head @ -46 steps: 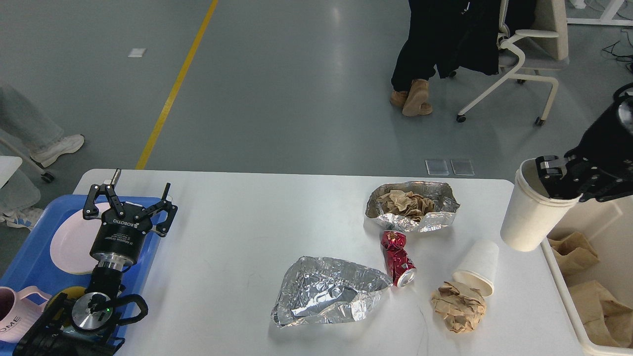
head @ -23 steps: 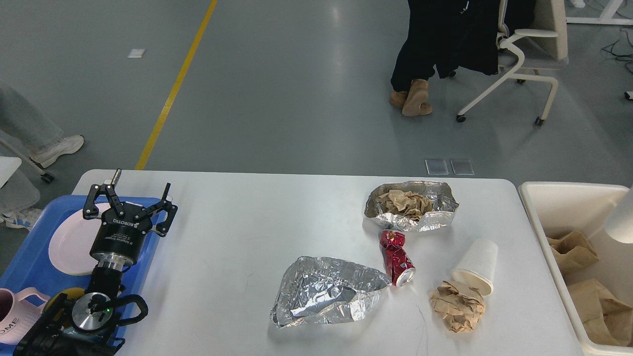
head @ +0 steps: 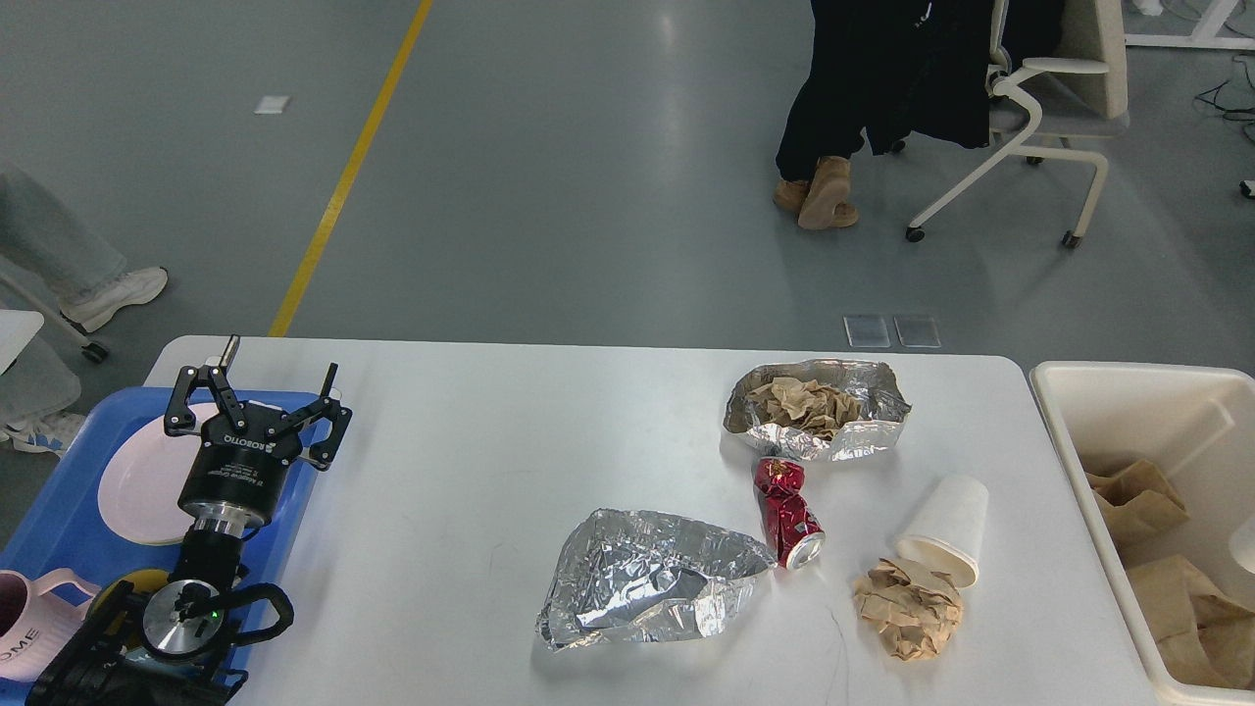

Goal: Tidy desktop
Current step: 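Raise the right gripper out of the bin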

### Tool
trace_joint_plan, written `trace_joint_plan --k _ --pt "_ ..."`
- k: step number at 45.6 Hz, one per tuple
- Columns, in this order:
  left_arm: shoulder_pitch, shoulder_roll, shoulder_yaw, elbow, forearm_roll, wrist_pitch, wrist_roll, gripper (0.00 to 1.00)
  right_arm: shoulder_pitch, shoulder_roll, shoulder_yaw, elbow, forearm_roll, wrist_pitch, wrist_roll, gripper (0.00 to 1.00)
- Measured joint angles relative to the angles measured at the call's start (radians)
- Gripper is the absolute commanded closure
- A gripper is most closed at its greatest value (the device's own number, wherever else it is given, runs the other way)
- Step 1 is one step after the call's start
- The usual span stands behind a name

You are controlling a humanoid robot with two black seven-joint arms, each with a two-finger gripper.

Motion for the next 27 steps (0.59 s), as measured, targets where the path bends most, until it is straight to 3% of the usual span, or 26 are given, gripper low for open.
trace_joint_plan --k 15,27 --pt "0.0 0.0 0.0 0.0 0.0 0.0 0.0 0.04 -0.399 0.279 0.131 -0.473 0.008 -0.059 -0.024 1.0" --pt "0.0 0.0 0.0 0.0 0.0 0.0 0.0 0.04 -0.455 0.329 0.137 -0.521 0.007 -0.127 -0.071 1.0"
